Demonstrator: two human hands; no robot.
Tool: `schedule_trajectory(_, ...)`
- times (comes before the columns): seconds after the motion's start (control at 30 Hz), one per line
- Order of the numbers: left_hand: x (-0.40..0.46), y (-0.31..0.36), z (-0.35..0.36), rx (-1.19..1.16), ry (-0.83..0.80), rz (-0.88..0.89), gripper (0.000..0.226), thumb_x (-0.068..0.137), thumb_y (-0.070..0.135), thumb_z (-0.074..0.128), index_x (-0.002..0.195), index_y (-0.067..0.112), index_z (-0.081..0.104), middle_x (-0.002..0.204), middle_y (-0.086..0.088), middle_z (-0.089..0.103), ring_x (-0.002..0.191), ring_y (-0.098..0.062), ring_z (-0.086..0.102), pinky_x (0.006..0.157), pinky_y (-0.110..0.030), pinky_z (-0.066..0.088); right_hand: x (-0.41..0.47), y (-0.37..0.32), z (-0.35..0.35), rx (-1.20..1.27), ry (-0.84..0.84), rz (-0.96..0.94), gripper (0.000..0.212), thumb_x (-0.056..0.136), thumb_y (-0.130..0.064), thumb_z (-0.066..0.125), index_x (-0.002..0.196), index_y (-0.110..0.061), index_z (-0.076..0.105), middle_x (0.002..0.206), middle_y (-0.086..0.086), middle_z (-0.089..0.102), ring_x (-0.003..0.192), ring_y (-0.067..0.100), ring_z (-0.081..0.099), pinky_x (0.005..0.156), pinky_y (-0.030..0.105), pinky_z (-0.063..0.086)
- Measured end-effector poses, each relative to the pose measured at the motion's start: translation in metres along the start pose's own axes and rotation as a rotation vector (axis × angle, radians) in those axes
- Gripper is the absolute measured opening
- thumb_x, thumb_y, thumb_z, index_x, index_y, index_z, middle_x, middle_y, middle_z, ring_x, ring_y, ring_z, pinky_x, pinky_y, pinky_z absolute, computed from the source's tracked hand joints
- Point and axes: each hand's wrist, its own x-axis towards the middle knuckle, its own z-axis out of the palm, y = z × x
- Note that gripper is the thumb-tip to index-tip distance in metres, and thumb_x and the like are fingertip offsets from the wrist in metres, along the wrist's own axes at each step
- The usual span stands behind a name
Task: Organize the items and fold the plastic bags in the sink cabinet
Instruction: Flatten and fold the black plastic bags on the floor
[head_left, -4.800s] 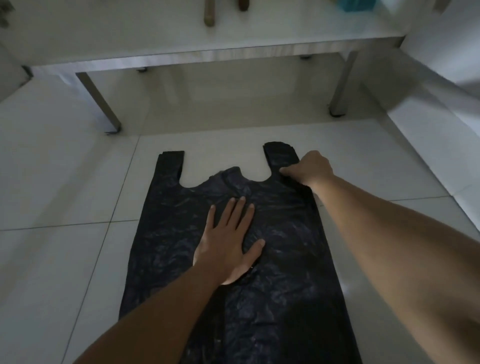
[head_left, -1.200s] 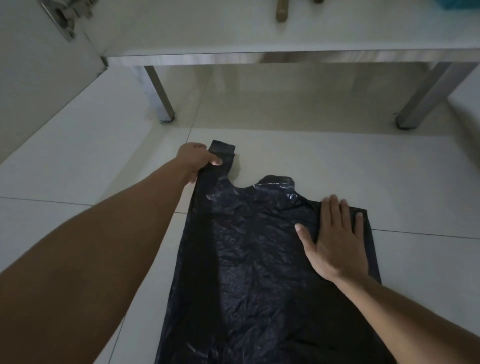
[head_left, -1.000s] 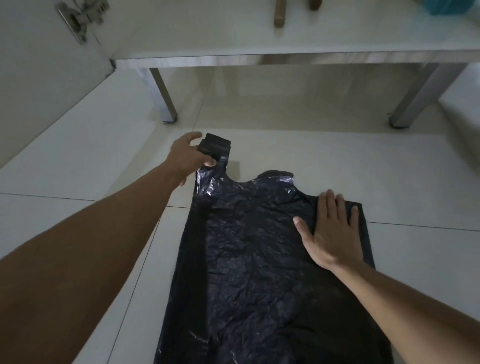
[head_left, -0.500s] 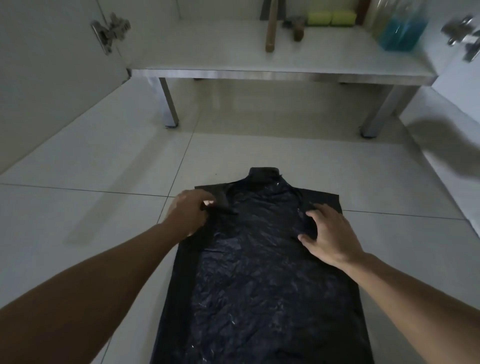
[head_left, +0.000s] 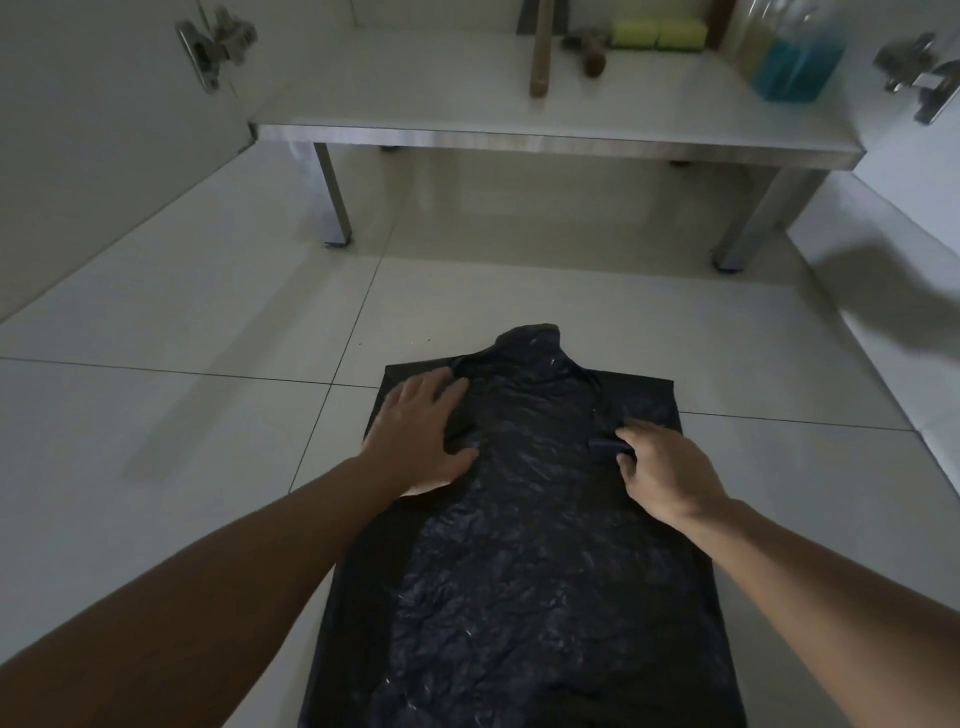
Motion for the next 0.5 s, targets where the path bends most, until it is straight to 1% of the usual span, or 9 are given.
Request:
schedule_trajectory(0.03, 0.004, 0.001, 0.002, 0.010, -0.061, -0.001, 0.084, 0.081, 0.058, 0.056, 0.150, 0.021, 0.024, 0.153, -0.005, 0.028, 0.140, -0.026, 0.025, 0.115, -0.044, 0.025, 0.001, 0.001, 0.001, -0.005, 0.011, -0.001, 0.024, 0.091, -0.016, 0.061, 0.113, -0.012, 0.068, 0.109, 0.004, 0.069, 0.096, 0.025, 0.066, 0.085, 0.038, 0.055)
schedule_trajectory(0.07, 0.007, 0.002, 0.004, 0.005, -0.110, -0.017, 0.081, 0.084, 0.053, 0.058, 0.150, 0.020, 0.026, 0.152, -0.005, 0.032, 0.139, -0.025, 0.029, 0.114, -0.043, 0.027, 0.001, 0.002, 0.001, -0.014, 0.020, 0.001, 0.022, 0.091, -0.014, 0.061, 0.111, -0.011, 0.069, 0.107, 0.005, 0.070, 0.094, 0.027, 0.067, 0.083, 0.039, 0.055)
schedule_trajectory(0.13, 0.011, 0.002, 0.007, -0.053, -0.120, -0.056, 0.062, 0.088, 0.040, 0.060, 0.142, 0.015, 0.043, 0.143, -0.007, 0.046, 0.131, -0.025, 0.042, 0.108, -0.041, 0.037, 0.004, 0.004, 0.001, -0.026, 0.031, 0.012, 0.019, 0.091, -0.011, 0.060, 0.107, -0.010, 0.071, 0.102, 0.006, 0.070, 0.091, 0.029, 0.066, 0.080, 0.037, 0.054)
schedule_trajectory(0.2, 0.014, 0.000, 0.009, -0.074, -0.059, -0.065, 0.038, 0.090, 0.027, 0.057, 0.125, 0.011, 0.061, 0.129, -0.008, 0.059, 0.117, -0.026, 0.055, 0.099, -0.039, 0.046, 0.007, 0.004, 0.000, -0.033, 0.049, 0.028, 0.017, 0.091, -0.008, 0.058, 0.102, -0.009, 0.072, 0.097, 0.007, 0.070, 0.089, 0.030, 0.066, 0.076, 0.033, 0.050)
schedule_trajectory(0.23, 0.015, -0.001, 0.009, -0.063, -0.028, -0.068, 0.031, 0.091, 0.021, 0.055, 0.118, 0.012, 0.066, 0.123, -0.007, 0.063, 0.110, -0.026, 0.059, 0.094, -0.039, 0.049, 0.008, 0.005, -0.001, -0.040, 0.053, 0.036, 0.017, 0.092, -0.007, 0.057, 0.099, -0.010, 0.072, 0.094, 0.007, 0.070, 0.087, 0.030, 0.066, 0.074, 0.032, 0.049)
schedule_trajectory(0.3, 0.015, -0.003, 0.008, -0.054, 0.018, -0.085, 0.028, 0.091, 0.016, 0.051, 0.112, 0.017, 0.070, 0.116, -0.005, 0.068, 0.102, -0.025, 0.063, 0.088, -0.037, 0.052, 0.009, 0.005, -0.004, -0.044, 0.075, 0.045, 0.017, 0.092, -0.006, 0.056, 0.096, -0.011, 0.071, 0.089, 0.007, 0.070, 0.082, 0.029, 0.065, 0.070, 0.032, 0.049)
schedule_trajectory(0.4, 0.011, -0.005, 0.004, -0.097, 0.132, -0.095, 0.030, 0.093, 0.013, 0.052, 0.114, 0.023, 0.070, 0.112, -0.003, 0.070, 0.100, -0.027, 0.065, 0.084, -0.036, 0.052, 0.011, 0.004, -0.010, -0.029, 0.184, 0.025, 0.012, 0.090, -0.007, 0.059, 0.092, -0.010, 0.070, 0.080, 0.008, 0.068, 0.072, 0.032, 0.063, 0.062, 0.035, 0.049)
schedule_trajectory(0.5, -0.002, -0.010, 0.000, -0.125, 0.265, 0.011, 0.026, 0.089, 0.005, 0.059, 0.106, 0.018, 0.074, 0.104, -0.006, 0.073, 0.099, -0.029, 0.068, 0.086, -0.040, 0.052, 0.004, 0.000, -0.014, -0.032, 0.269, -0.019, 0.008, 0.083, -0.005, 0.065, 0.089, -0.009, 0.069, 0.075, 0.007, 0.067, 0.065, 0.033, 0.063, 0.057, 0.035, 0.050)
